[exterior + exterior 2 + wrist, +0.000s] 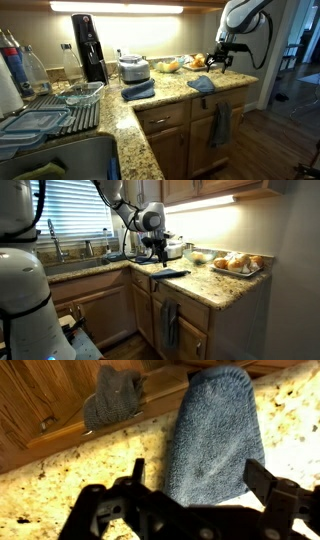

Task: Pick up the towel and place it on the hook

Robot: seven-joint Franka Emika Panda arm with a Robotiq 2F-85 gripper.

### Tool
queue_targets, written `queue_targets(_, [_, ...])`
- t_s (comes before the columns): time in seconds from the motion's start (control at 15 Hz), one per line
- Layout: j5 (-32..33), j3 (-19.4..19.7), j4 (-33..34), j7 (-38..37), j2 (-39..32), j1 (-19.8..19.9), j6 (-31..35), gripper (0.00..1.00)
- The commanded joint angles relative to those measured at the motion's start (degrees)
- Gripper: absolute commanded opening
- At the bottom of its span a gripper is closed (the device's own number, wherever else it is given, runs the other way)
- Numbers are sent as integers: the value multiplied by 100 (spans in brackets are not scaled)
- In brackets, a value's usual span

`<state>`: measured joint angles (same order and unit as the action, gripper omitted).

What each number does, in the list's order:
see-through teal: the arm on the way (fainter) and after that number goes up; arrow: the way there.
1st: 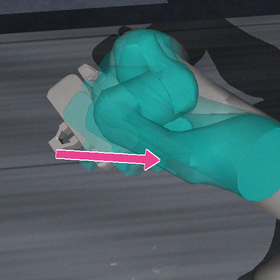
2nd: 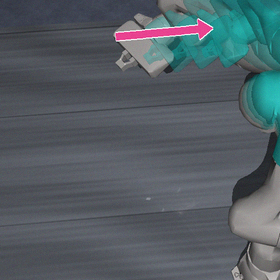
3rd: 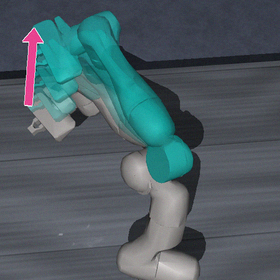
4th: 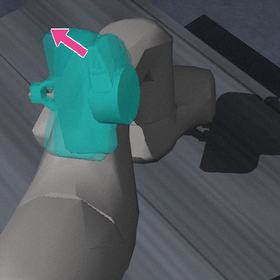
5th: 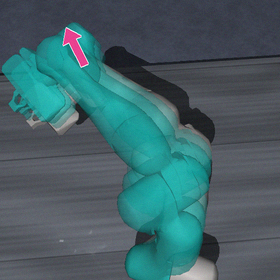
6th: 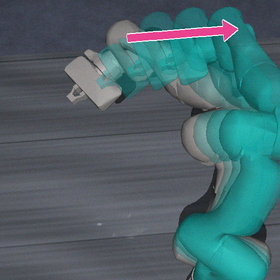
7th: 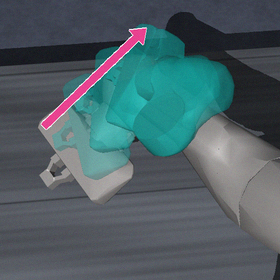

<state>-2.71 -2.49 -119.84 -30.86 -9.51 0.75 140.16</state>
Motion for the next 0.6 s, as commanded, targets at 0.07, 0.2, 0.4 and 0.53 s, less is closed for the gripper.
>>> queue_targets(0.07, [99,309,520,-111,-679,-186,392,100])
queue_targets(0.2, [62,393,709,-80,-935,-225,548,100])
queue_targets(0.4, [95,527,962,-60,-1273,-320,750,100])
queue_targets(0.53, [129,630,1115,-69,-1459,-400,812,100])
